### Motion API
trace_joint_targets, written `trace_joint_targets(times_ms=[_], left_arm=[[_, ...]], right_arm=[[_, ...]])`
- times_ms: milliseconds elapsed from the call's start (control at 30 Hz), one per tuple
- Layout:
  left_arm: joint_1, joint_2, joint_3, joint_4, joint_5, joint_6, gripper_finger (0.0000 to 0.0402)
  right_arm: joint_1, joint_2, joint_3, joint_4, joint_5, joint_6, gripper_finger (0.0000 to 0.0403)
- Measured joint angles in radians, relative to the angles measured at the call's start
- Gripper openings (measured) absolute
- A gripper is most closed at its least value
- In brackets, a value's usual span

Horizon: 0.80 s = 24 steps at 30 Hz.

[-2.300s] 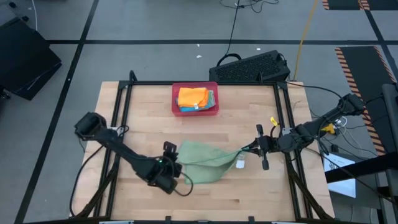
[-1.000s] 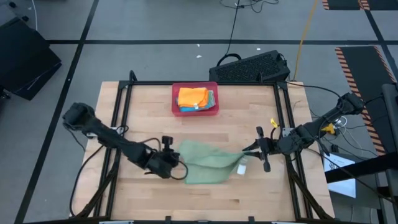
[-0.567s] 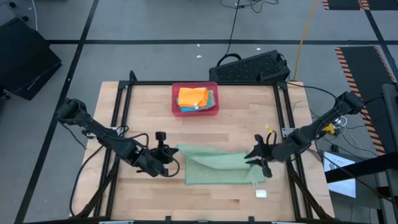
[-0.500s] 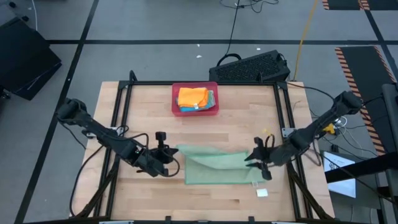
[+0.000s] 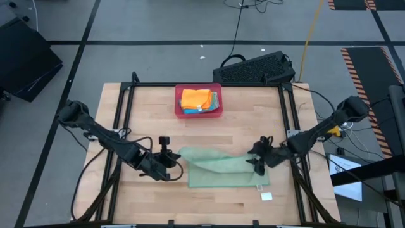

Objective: Fold microfiber towels
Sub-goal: Fold the light green towel

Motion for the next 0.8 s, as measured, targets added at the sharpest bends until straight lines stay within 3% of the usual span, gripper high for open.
trace_joint_targets(times_ms=[200, 400, 500, 700, 800], left_arm=[[-0.011, 0.000, -0.025, -0.002, 0.010, -0.021, 0.0001], [-0.011, 0.000, -0.034, 0.002, 0.022, -0.026, 0.0001], [-0.012, 0.000, -0.045, 0.023, 0.023, -0.022, 0.0002], [-0.012, 0.000, -0.065, 0.061, 0.023, -0.014, 0.0002], [-0.012, 0.000, -0.065, 0.063, 0.023, -0.010, 0.0001]], right_arm=[[-0.167, -0.001, -0.177, 0.284, -0.139, 0.031, 0.0198], [-0.231, -0.002, -0.271, 0.504, -0.378, -0.005, 0.0197], [-0.231, -0.002, -0.284, 0.514, -0.376, -0.028, 0.0158], [-0.230, -0.002, -0.287, 0.549, -0.373, -0.110, 0.0020], [-0.230, -0.005, -0.280, 0.580, -0.373, -0.129, 0.0014]])
